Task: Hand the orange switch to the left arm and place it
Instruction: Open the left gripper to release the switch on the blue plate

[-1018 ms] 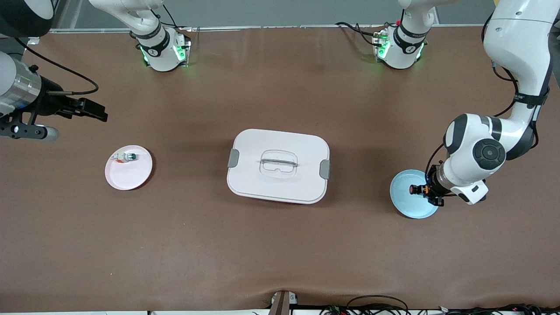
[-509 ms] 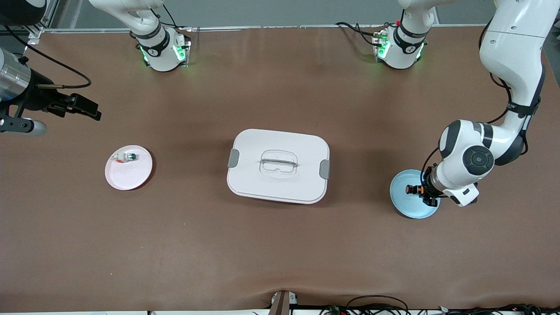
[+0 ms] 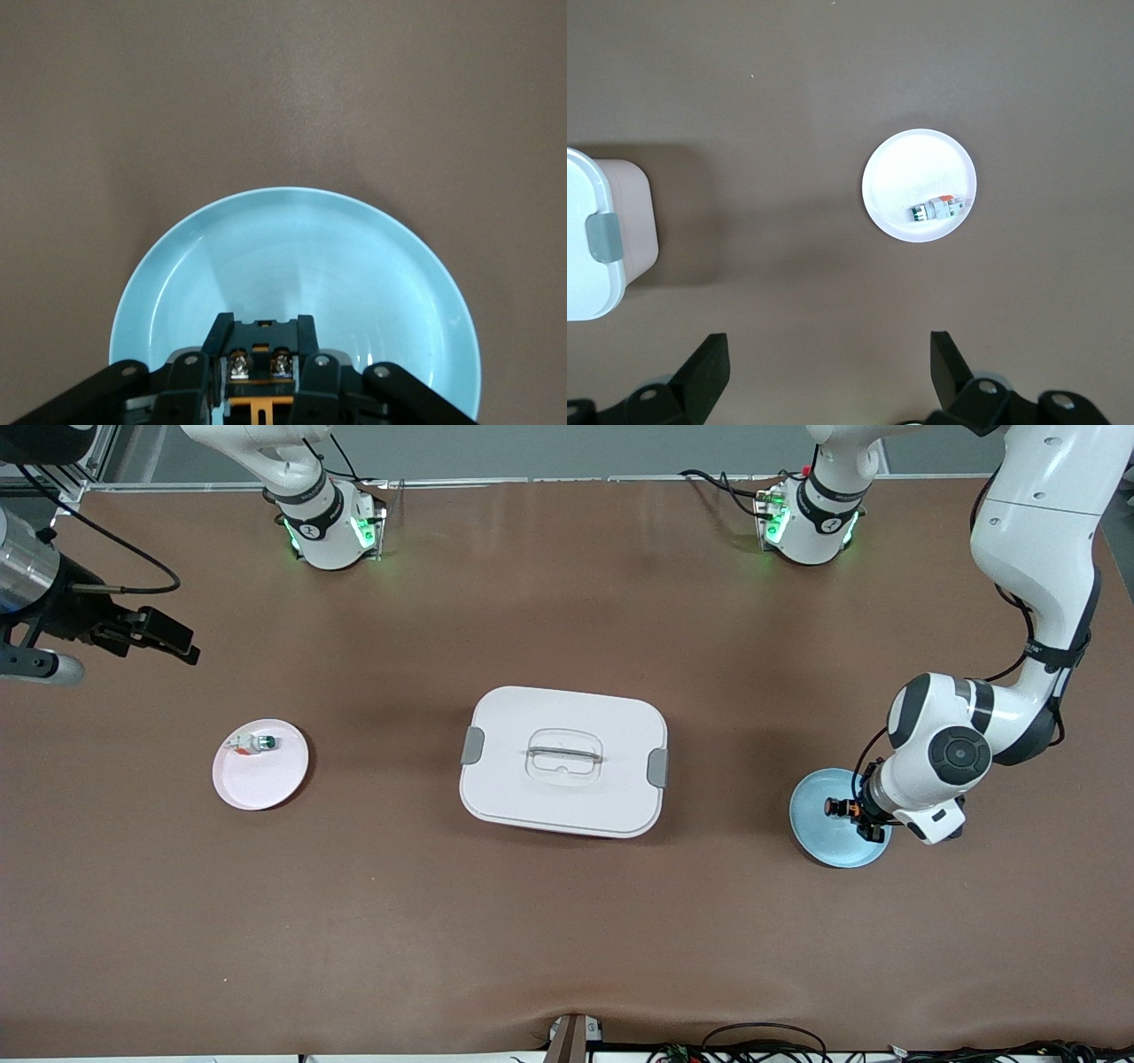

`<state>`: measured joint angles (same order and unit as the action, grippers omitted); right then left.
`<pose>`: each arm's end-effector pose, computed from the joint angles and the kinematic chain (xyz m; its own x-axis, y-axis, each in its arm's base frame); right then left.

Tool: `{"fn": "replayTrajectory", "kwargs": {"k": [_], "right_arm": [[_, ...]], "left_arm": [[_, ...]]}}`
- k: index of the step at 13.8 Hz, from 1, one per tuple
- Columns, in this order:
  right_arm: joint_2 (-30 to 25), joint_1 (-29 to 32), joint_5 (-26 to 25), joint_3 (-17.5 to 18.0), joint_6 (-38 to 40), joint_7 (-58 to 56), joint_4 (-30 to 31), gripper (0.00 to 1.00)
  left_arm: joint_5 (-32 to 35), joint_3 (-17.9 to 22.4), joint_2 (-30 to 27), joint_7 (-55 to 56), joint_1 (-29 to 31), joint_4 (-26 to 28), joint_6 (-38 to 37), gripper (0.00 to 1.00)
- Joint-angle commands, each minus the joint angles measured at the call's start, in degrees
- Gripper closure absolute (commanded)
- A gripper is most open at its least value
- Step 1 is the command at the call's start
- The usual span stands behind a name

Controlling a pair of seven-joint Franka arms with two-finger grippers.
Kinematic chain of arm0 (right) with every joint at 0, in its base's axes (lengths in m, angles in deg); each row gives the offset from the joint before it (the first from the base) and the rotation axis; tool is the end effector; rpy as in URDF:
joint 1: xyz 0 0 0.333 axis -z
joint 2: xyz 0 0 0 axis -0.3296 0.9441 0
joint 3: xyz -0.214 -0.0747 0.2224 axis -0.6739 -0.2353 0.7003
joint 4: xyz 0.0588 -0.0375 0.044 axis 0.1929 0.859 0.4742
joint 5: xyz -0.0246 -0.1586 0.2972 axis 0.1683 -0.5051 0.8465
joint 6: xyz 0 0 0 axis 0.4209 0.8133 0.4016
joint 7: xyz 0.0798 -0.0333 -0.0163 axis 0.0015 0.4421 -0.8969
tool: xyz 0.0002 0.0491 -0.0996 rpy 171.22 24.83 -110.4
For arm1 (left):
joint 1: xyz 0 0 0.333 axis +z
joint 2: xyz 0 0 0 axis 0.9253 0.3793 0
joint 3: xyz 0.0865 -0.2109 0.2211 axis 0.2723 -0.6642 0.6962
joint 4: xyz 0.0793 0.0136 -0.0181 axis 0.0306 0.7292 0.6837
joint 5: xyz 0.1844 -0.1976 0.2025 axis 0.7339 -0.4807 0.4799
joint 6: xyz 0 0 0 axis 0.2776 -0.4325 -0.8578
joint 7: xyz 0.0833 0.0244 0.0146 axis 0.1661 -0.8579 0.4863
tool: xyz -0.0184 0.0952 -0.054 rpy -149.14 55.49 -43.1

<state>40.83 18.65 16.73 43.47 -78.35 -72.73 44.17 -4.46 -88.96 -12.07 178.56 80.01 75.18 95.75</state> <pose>0.4674 0.0259 0.6069 0.9869 -0.1453 -0.0697 -0.1478 -0.9885 -0.0326 0.5979 -0.0263 0.2459 0.1970 0.9751 0.1016 0.9802 -0.1936 -0.0423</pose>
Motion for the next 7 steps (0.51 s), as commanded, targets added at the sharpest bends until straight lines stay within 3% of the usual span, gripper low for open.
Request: {"fn": "replayTrajectory", "kwargs": {"k": [1, 7], "right_arm": [[-2.67, 0.68, 0.07, 0.45, -0.86, 0.60, 2.68, 0.00], [-2.58, 0.86, 0.60, 0.36, -0.07, 0.78, 1.45, 0.00]], "left_arm": [[1.66, -0.25, 0.82, 1.16, 0.53, -0.10, 1.15, 1.00], [2.10, -0.25, 1.35, 1.07, 0.53, -0.10, 1.41, 0.95]]}}
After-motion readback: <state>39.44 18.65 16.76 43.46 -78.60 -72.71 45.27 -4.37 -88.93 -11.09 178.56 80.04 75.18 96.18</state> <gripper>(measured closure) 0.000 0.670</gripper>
